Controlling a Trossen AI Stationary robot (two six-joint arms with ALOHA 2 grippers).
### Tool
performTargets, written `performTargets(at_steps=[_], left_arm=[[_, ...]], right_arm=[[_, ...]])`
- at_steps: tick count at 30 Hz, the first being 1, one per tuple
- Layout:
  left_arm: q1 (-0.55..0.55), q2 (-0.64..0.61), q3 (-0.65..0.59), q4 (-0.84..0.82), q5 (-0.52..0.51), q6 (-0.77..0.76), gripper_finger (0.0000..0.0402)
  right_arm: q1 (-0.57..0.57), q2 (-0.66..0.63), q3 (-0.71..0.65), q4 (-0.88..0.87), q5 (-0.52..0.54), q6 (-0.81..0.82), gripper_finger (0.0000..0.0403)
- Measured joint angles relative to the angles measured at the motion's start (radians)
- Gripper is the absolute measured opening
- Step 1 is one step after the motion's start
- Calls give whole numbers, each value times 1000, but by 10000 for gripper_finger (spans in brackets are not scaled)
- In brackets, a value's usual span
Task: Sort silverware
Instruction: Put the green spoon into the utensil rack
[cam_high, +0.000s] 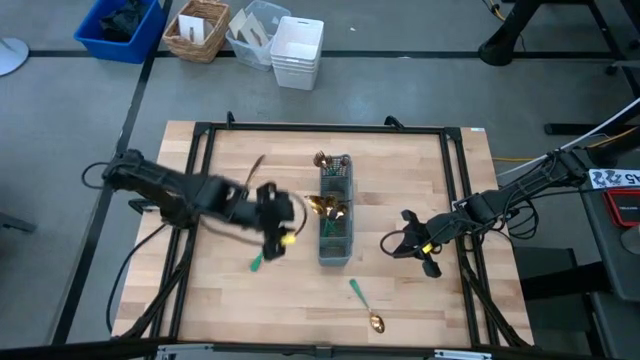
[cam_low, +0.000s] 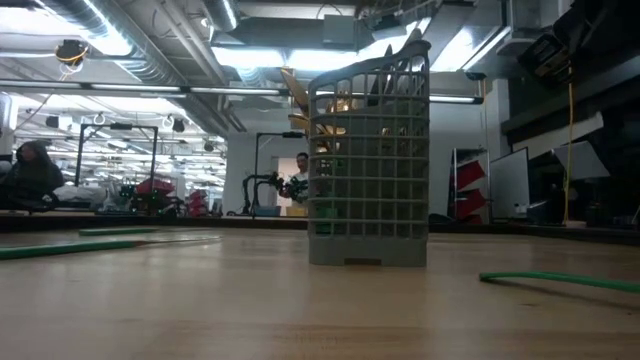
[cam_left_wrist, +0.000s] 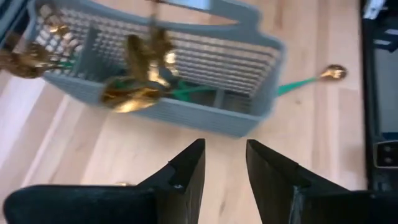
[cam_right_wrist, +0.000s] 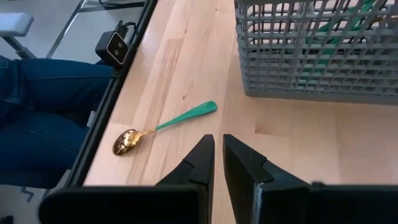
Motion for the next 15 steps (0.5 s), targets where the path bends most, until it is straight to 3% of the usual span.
performTargets(at_steps=[7, 15], left_arm=[[-218, 2, -119, 174, -190, -130, 109], [-300, 19, -309, 531, -212, -141, 109]], right_arm=[[0, 0, 0, 14, -1, 143, 37], [1, 60, 0, 143, -59, 309, 37]])
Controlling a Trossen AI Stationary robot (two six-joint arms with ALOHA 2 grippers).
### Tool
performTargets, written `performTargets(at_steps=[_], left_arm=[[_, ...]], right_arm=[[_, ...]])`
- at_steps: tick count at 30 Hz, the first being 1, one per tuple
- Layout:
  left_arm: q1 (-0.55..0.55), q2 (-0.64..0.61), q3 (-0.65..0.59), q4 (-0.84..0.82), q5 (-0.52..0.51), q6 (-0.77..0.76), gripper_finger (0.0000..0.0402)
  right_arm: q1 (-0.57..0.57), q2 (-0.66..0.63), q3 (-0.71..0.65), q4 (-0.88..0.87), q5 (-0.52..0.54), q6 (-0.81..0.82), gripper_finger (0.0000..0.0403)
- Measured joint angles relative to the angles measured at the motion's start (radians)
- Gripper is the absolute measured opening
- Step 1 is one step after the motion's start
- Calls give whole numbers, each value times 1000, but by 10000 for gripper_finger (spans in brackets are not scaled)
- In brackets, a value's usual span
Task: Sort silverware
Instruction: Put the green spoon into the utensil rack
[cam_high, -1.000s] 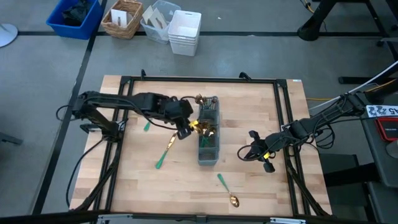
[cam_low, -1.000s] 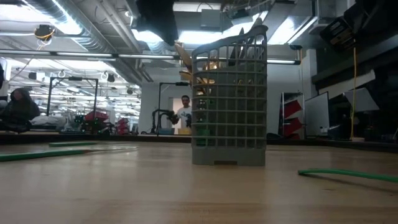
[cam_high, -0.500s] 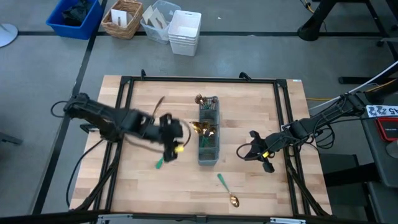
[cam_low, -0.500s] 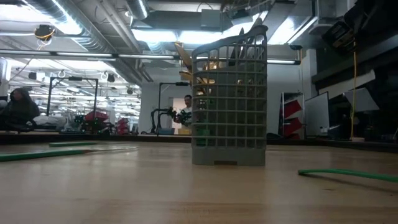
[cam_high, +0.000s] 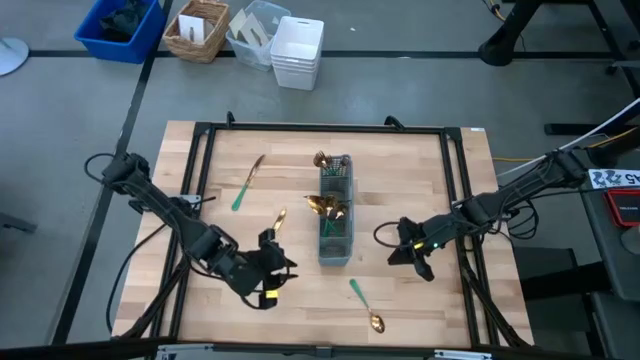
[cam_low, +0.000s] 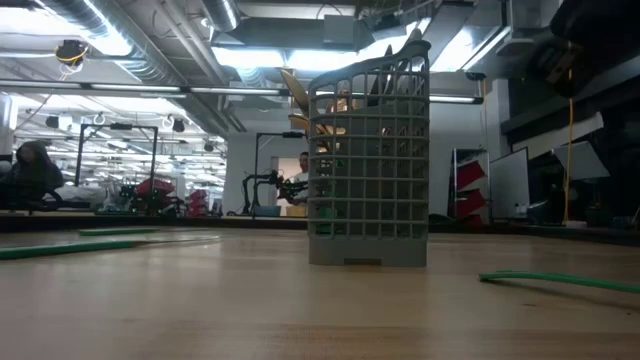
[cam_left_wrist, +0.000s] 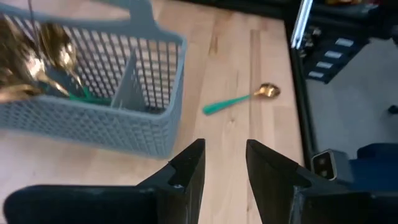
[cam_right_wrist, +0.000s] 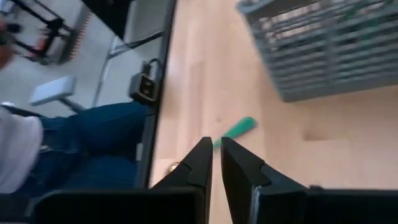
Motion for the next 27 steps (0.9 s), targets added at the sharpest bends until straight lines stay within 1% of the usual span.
performTargets(at_steps=[3, 5, 11, 14, 17, 25, 27], left_arm=[[-6, 12, -39, 27, 0, -20, 109], [-6, 13, -63, 33, 1, -31, 109], [-6, 13, -106, 60, 3, -34, 109], [-6, 13, -125, 81, 4, -34, 109], [-6, 18, -143, 122, 4, -33, 109], [-6, 24, -151, 116, 5, 5, 109], [-6, 24, -151, 116, 5, 31, 109]], right_arm=[[0, 49, 0, 74, -43, 38, 38], [0, 83, 0, 113, -64, 70, 46], [0, 180, 0, 165, -116, 207, 102], [0, 229, 0, 171, -121, 296, 117], [18, 283, 0, 194, -102, 363, 117], [101, 417, 22, 211, -55, 525, 102], [123, 447, 44, 216, -32, 534, 101]])
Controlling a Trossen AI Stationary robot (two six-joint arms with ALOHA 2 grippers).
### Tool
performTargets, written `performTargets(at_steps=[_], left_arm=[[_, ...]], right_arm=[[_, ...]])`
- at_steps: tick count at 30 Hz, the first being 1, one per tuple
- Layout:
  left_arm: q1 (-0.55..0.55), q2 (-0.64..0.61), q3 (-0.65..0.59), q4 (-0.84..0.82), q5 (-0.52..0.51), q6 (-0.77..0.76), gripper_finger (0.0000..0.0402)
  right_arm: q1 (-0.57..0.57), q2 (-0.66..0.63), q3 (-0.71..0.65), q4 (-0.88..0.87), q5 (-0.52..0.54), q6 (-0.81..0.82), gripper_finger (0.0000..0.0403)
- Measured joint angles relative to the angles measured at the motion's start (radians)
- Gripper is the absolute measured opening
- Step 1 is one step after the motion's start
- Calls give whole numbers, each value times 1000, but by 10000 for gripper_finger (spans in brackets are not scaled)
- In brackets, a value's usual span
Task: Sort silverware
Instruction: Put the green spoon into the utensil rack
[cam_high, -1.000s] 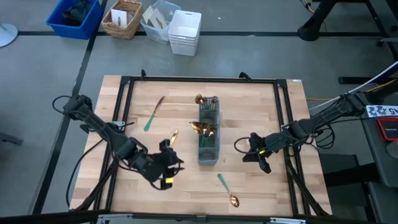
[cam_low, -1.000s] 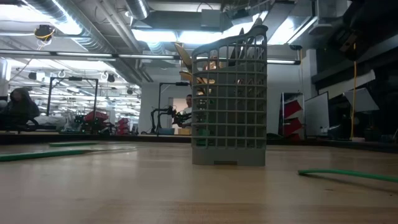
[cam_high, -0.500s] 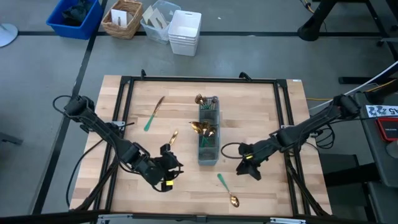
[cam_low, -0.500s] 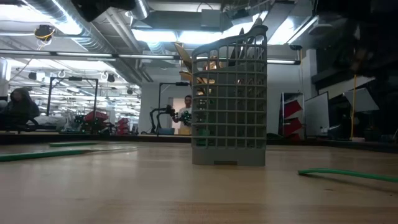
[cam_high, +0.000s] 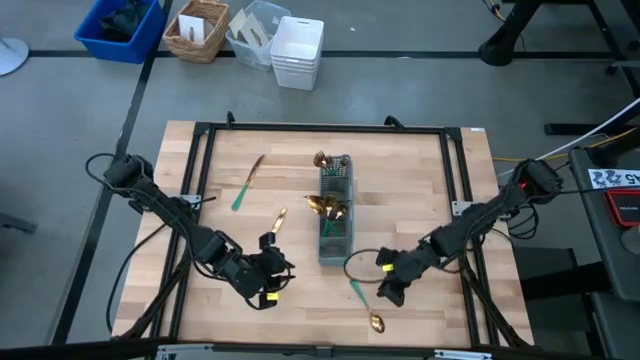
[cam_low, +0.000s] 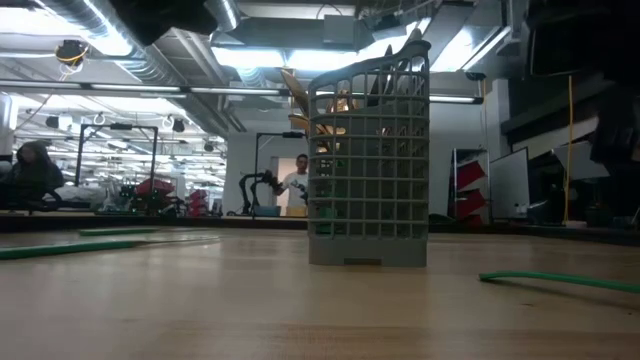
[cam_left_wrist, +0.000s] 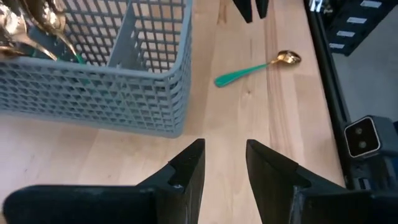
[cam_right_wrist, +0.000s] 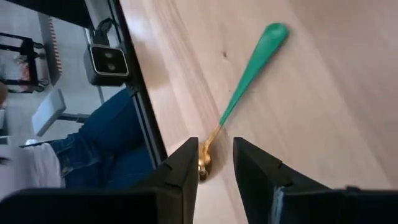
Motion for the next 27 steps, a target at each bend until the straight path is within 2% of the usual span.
performTargets(at_steps=[11, 19, 22, 27], left_arm=[[0, 0, 0, 2, 0, 14, 109], [0, 5, 0, 2, 0, 48, 109], [0, 26, 0, 2, 0, 50, 109], [-2, 84, 0, 3, 0, 49, 109]], right_arm=[[74, 166, 164, -5, 80, 0, 101], [80, 276, 271, -14, 70, 0, 101], [79, 292, 321, -56, 65, 0, 101], [79, 293, 391, -243, 81, 49, 101]])
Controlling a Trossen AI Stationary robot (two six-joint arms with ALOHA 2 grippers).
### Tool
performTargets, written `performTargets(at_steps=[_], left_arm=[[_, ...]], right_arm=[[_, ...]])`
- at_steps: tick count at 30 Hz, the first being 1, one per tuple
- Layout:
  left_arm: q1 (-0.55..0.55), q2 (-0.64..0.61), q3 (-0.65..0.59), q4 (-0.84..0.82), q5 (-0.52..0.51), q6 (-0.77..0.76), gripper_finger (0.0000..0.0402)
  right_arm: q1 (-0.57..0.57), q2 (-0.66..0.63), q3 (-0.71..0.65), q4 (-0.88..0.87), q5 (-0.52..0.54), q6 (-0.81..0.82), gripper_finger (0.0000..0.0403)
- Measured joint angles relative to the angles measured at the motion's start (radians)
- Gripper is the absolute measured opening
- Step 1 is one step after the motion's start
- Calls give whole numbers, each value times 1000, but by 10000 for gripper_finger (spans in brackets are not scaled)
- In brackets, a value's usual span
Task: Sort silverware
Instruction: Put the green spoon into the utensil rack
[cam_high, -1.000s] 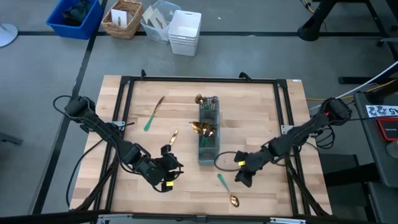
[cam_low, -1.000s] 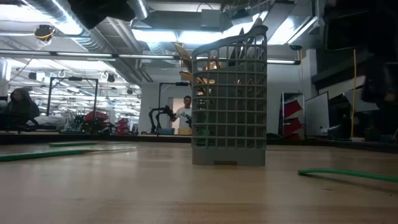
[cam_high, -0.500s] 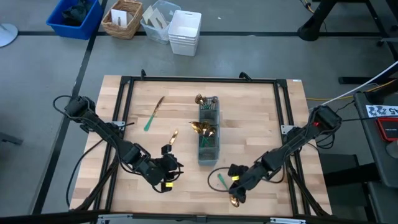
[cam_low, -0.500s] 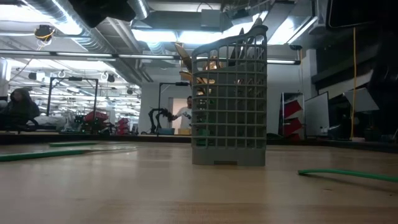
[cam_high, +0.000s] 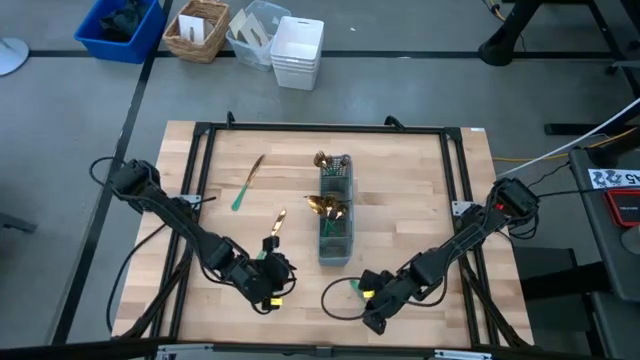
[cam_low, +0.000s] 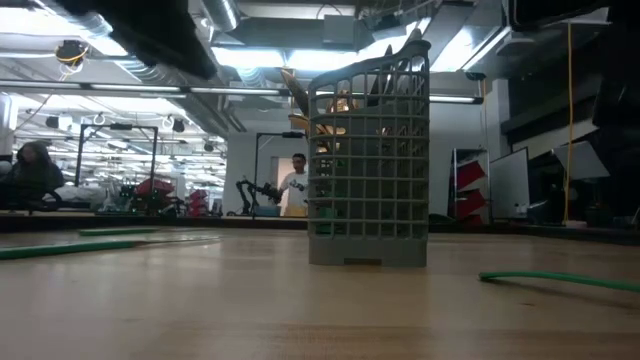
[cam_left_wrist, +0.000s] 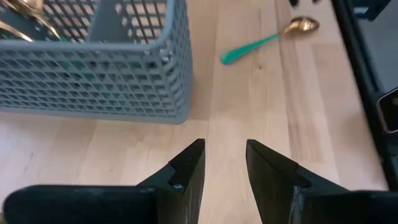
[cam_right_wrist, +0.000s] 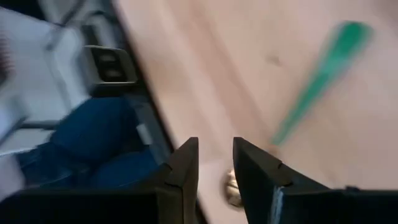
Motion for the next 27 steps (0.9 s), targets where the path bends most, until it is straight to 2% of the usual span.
performTargets(at_steps=[3, 7, 27], left_arm=[[0, 38, 0, 8, 3, 0, 109], [0, 79, 0, 25, 6, 1, 109], [0, 101, 0, 48, 8, 45, 109]], right_arm=[[0, 0, 18, -94, 25, 52, 101], [0, 2, 18, -136, 31, 130, 101], [0, 128, 18, -112, -3, 179, 101]])
